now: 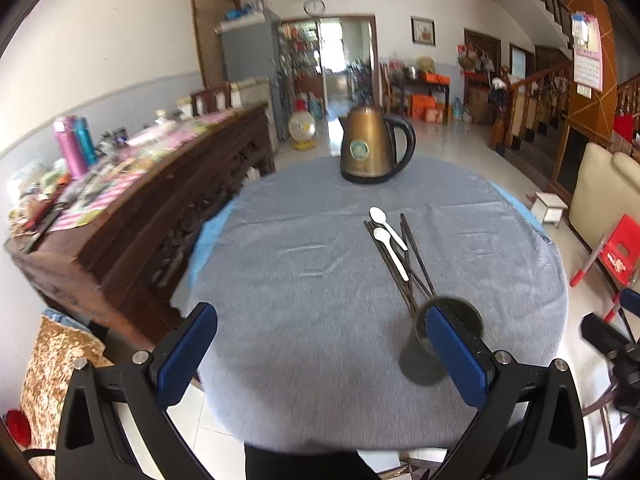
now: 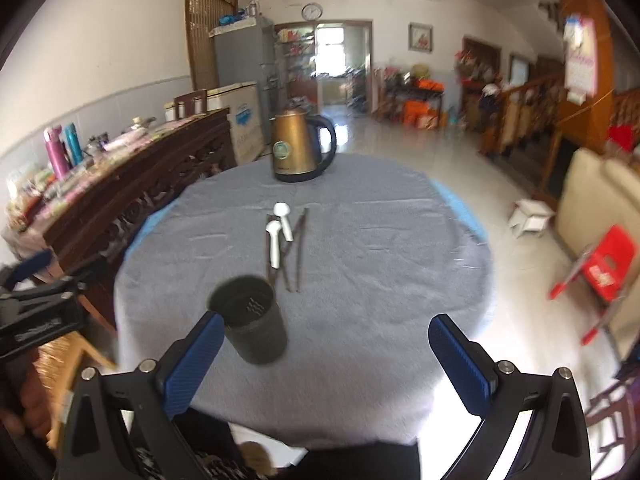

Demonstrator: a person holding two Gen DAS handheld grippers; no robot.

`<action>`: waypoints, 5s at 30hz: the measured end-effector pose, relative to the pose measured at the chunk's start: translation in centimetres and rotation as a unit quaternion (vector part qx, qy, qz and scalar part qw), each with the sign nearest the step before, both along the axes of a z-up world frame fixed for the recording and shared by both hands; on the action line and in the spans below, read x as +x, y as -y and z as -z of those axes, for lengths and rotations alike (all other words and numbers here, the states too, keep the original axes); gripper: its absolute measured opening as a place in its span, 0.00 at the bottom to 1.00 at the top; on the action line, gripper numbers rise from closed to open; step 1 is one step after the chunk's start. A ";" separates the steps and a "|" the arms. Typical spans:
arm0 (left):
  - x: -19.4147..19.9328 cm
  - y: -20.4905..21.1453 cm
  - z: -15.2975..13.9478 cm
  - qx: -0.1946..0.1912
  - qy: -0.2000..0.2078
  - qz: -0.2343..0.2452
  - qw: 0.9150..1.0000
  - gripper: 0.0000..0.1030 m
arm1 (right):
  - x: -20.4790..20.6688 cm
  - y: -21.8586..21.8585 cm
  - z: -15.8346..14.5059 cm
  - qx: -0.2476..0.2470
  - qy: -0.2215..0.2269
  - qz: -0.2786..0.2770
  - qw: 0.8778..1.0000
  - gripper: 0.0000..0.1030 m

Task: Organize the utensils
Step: 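Grasp one white spoon with the left tool while the right tool grasps the other, then lower the left tool's spoon into the green cup while the right tool drops its spoon in, then move both open tools back over the dark chopsticks on the cloth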

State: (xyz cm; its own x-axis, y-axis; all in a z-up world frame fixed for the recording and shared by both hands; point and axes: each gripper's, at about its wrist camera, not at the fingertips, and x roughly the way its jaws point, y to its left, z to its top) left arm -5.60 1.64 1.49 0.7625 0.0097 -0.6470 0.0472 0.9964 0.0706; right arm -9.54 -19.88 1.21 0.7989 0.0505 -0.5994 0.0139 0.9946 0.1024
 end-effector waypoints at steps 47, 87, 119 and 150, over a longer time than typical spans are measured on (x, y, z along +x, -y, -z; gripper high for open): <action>30.3 4.9 15.3 -0.144 -0.215 0.058 0.964 0.56 | 45.6 -0.4 17.1 0.153 -0.181 -0.129 0.963 0.32; 12.2 2.6 3.3 -0.195 0.051 0.052 0.978 0.32 | 18.0 1.6 8.1 0.328 0.094 -0.153 0.927 0.32; 3.5 1.9 6.5 -0.112 0.085 0.035 0.989 0.50 | 11.1 3.9 11.3 0.295 0.053 -0.135 0.944 0.35; 6.1 -2.6 7.5 0.041 0.029 -0.104 0.993 0.66 | 12.1 4.9 11.6 0.264 0.012 -0.085 0.961 0.50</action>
State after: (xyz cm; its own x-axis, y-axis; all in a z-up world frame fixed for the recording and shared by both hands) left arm 0.48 4.23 -5.97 0.7738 0.2221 -0.5933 -0.1659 0.9749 0.1486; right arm 2.60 -24.76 -10.43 0.7651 0.4741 -0.4357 -0.1534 0.7914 0.5918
